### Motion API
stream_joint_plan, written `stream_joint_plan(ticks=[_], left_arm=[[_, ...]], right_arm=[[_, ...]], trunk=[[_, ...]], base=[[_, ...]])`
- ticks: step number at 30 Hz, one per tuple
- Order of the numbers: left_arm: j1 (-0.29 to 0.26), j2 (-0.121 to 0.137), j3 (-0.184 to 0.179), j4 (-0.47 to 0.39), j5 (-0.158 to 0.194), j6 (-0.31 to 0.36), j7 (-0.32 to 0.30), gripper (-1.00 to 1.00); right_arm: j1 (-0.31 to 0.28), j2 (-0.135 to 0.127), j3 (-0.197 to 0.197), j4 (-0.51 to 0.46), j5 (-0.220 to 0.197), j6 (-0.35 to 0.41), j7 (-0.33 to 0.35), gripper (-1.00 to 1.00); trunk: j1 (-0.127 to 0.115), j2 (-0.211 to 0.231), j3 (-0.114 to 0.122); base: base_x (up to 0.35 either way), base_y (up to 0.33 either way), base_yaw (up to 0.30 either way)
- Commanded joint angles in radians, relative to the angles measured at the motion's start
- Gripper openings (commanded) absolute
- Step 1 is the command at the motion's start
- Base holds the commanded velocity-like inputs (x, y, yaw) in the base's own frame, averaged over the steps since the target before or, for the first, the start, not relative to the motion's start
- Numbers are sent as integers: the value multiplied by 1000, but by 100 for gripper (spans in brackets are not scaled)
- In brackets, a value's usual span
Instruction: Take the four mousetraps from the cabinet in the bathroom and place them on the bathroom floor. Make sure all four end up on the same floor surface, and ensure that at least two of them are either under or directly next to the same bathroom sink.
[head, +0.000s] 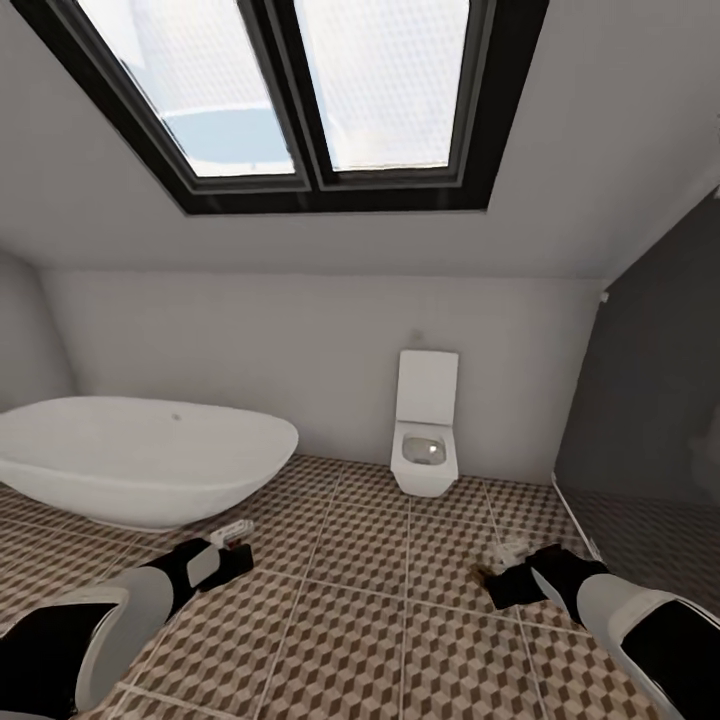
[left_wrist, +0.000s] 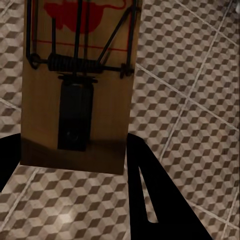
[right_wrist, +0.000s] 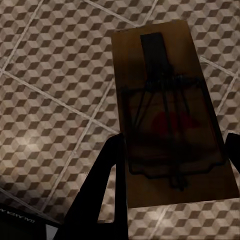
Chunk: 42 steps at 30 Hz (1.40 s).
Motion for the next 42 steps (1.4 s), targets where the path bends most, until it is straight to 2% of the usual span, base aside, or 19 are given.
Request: stream_joint_plan(ticks=[1,6,15,19,24,29,36,42], left_arm=[[-1,-3,1,2,2,2,2,-100],[1,-19,0,2,0,-1,3,-100],[2,-26,-1,2,-2,-2,3,-100],[2,-27,-1,2,-2,-2,3,-100],[3,-27,-1,3,-2,-2,3,-100],[11,-26,-2,4,-2,-2,3,-100],[50,-27,-2,3,-3,-3,3,-100],[56,-35,-2,3,-3,-3,3,-100]], right_arm=[[5,0,7,1,-12,1,3,-100],[42,-1,7,2,-12,-27,-15,-100],[111,-2,4,2,-19,-45,-85,-100],[142,-2,-9,3,-55,-47,-97,-100],[160,-2,-18,3,-120,-50,-108,-100],[181,-2,-20,3,-141,-51,-150,-100],[199,-2,-21,3,-154,-50,-234,-100],[207,-2,-21,3,-176,-47,-271,-100]], trunk=[[0,-2,0],[0,-2,8],[0,-2,22],[0,-2,29],[0,-2,37],[0,-2,44],[0,-2,48],[0,-2,48]], base=[[0,0,6],[0,0,3],[44,0,1],[114,0,0],[250,0,0],[310,0,0],[328,-43,0],[329,-126,0]])
